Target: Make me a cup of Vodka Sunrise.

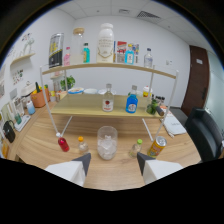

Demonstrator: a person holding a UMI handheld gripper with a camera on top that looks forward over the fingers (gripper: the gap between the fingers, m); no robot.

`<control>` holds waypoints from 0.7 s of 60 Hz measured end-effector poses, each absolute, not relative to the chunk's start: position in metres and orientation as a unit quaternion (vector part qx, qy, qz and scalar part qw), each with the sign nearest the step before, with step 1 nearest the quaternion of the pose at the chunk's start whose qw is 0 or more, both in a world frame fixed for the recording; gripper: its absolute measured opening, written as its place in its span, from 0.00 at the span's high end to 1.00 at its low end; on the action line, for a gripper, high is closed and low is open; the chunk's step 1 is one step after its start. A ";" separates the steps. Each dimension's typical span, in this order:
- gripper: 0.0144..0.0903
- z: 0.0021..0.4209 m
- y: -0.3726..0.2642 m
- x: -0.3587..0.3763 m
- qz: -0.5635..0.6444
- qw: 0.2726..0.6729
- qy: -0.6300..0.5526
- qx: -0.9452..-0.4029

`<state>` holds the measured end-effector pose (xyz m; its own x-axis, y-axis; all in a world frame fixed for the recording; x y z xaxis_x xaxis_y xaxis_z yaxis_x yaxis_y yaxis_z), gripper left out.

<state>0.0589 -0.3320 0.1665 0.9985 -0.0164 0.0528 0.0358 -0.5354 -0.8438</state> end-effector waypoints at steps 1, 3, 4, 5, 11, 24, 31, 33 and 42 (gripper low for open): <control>0.05 0.167 -0.333 0.057 -0.028 0.481 -0.007 -0.876; 0.05 0.167 -0.336 0.054 -0.030 0.478 -0.007 -0.878; 0.05 0.167 -0.337 0.052 -0.031 0.477 -0.008 -0.878; 0.05 0.167 -0.338 0.051 -0.031 0.476 -0.008 -0.879; 0.05 0.167 -0.343 0.044 -0.033 0.474 -0.014 -0.880; 0.05 0.166 -0.346 0.045 -0.040 0.470 -0.024 -0.881; 0.05 0.168 -0.347 0.046 -0.041 0.471 -0.022 -0.881; 0.05 0.169 -0.346 0.046 -0.041 0.470 -0.023 -0.881; 0.05 0.165 -0.349 0.045 -0.043 0.465 -0.028 -0.884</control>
